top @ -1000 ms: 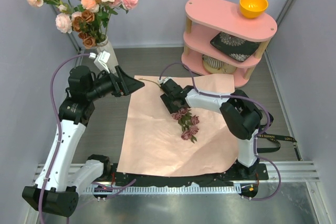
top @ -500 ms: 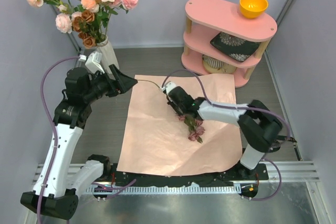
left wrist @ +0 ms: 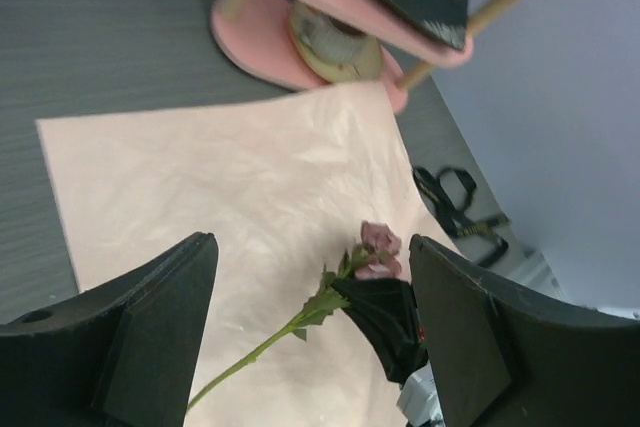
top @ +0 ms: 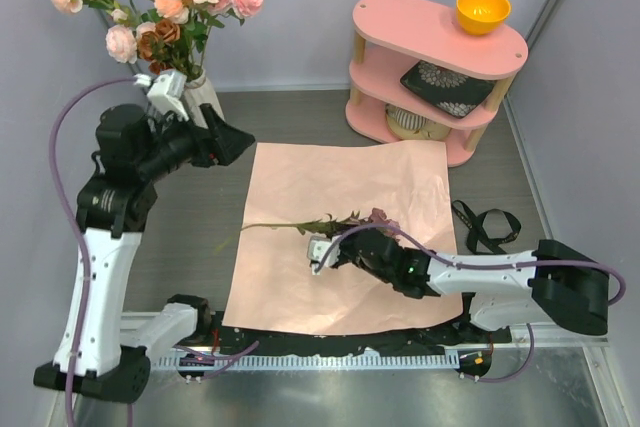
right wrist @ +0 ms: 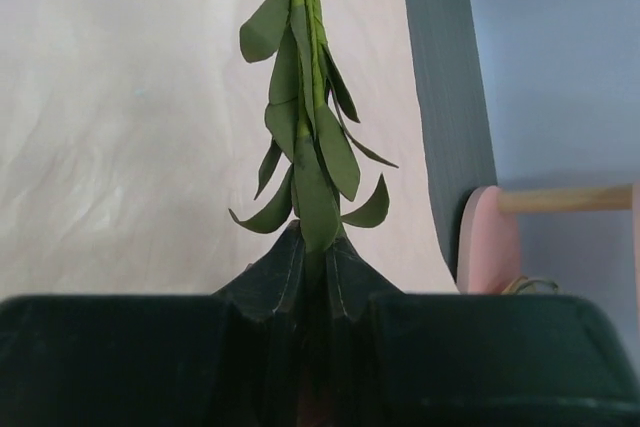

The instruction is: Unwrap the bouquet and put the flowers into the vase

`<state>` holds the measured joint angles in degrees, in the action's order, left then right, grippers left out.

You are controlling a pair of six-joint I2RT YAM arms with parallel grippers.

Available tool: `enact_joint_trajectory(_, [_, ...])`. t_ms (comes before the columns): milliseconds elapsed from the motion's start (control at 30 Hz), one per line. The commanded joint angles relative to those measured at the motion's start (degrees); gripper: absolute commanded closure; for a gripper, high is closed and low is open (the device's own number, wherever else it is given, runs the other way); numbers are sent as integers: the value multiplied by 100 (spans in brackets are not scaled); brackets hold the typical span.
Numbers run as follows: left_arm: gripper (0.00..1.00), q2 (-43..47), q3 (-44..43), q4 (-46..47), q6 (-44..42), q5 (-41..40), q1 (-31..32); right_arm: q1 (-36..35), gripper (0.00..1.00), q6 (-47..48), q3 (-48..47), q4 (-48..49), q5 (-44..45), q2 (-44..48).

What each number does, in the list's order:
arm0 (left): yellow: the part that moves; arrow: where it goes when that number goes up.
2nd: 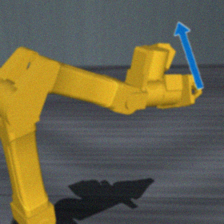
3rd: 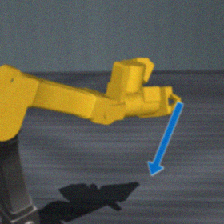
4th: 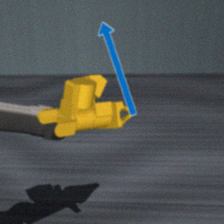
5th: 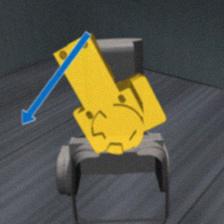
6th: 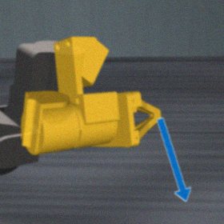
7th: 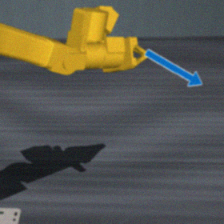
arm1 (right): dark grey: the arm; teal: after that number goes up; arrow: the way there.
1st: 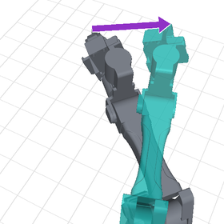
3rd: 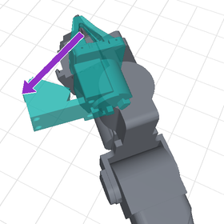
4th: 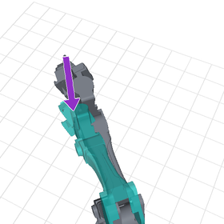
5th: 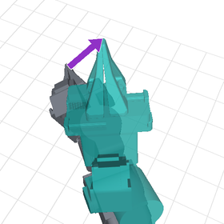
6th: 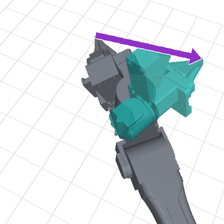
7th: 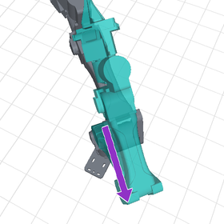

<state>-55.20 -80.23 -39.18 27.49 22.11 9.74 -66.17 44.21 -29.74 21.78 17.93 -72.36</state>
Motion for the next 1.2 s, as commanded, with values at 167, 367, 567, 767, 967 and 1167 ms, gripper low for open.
enact_joint_trajectory(167, [20,-1063,999,-366,-526,2509,958,-344,99,1275,723,1557,-650,1109])
enact_joint_trajectory(367, [17,-1476,1422,-134,-481,2245,2094,-423,99,1275,794,1575,-774,1241])
enact_joint_trajectory(567, [28,-1915,1317,-379,-796,2272,2321,-475,98,1319,855,1628,-747,1303])
enact_joint_trajectory(767, [30,-2039,1150,-714,-1069,1946,2392,-546,99,1380,899,1645,-721,1373])
enact_joint_trajectory(967, [54,-2047,1141,-740,-1149,1999,2401,-572,98,1389,917,1672,-712,1373])
enact_joint_trajectory(1167, [76,-2091,1088,-644,-1140,2052,2445,-616,87,1407,908,1680,-546,1338])
